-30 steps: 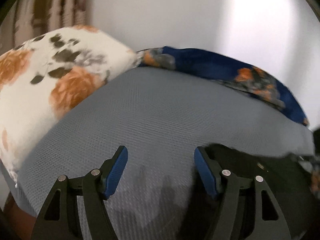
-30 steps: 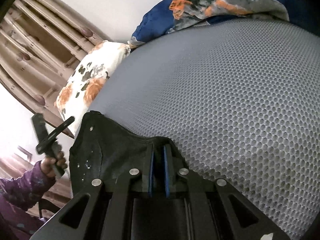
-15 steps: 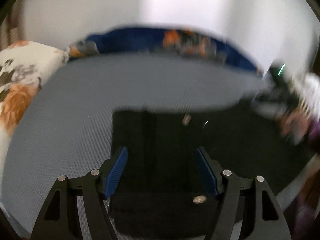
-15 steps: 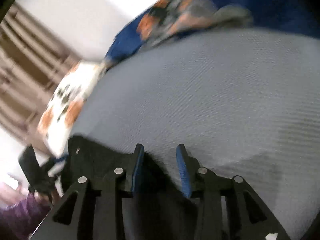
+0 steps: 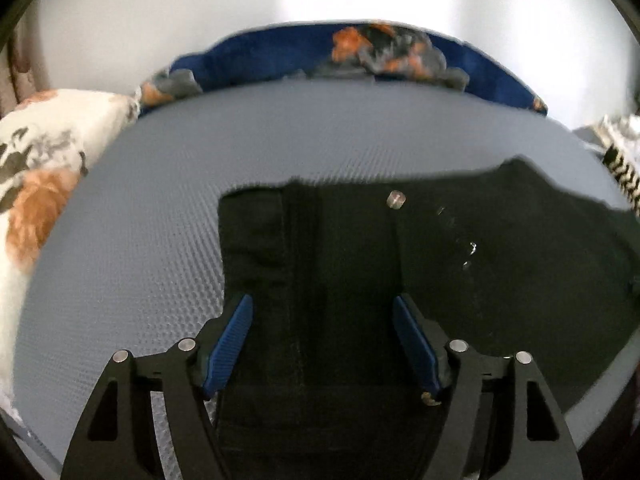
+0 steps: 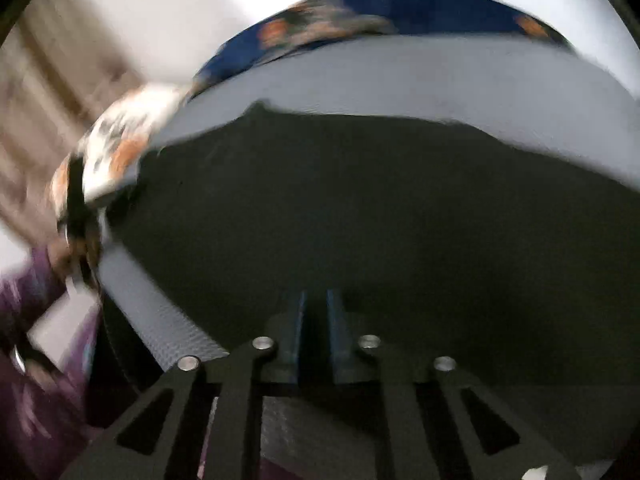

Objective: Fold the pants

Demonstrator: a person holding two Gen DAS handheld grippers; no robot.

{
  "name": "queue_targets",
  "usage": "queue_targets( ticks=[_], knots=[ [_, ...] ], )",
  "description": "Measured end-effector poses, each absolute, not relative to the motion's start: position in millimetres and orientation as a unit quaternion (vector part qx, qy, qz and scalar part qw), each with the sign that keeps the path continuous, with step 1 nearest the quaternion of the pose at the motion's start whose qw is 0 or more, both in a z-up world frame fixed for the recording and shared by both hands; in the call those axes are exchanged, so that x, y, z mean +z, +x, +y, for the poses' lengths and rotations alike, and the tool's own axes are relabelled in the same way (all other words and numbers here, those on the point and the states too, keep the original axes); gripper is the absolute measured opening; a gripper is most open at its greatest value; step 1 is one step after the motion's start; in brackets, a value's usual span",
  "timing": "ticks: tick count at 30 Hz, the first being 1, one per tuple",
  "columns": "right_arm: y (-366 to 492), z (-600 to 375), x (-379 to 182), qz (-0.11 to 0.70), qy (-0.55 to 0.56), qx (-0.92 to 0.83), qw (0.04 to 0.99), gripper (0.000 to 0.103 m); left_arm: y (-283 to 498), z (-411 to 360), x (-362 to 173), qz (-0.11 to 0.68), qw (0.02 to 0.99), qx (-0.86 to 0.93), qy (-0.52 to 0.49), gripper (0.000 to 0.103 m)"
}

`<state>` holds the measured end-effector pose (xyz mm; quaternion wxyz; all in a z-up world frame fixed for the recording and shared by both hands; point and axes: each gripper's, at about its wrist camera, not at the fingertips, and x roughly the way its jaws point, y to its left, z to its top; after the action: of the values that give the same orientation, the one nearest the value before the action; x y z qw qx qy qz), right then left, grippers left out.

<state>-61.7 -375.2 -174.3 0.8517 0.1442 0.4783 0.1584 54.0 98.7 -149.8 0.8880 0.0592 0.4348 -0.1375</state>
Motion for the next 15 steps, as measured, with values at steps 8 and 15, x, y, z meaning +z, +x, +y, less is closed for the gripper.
queue_targets(
  ticks=[8,15],
  knots=[
    [-148.8,-476.3,-137.6,0.409,0.207,0.047,0.888,0.022,29.8,90.4,-105.7,0.405,0.905,-0.121,0.045,0.077],
    [-211.1,-579.3,-141.1,0.345,0.267,-0.073,0.897,0.022,10.5,44.1,-98.4,0.416,0.895,-0.147,0.068,0.077]
  ],
)
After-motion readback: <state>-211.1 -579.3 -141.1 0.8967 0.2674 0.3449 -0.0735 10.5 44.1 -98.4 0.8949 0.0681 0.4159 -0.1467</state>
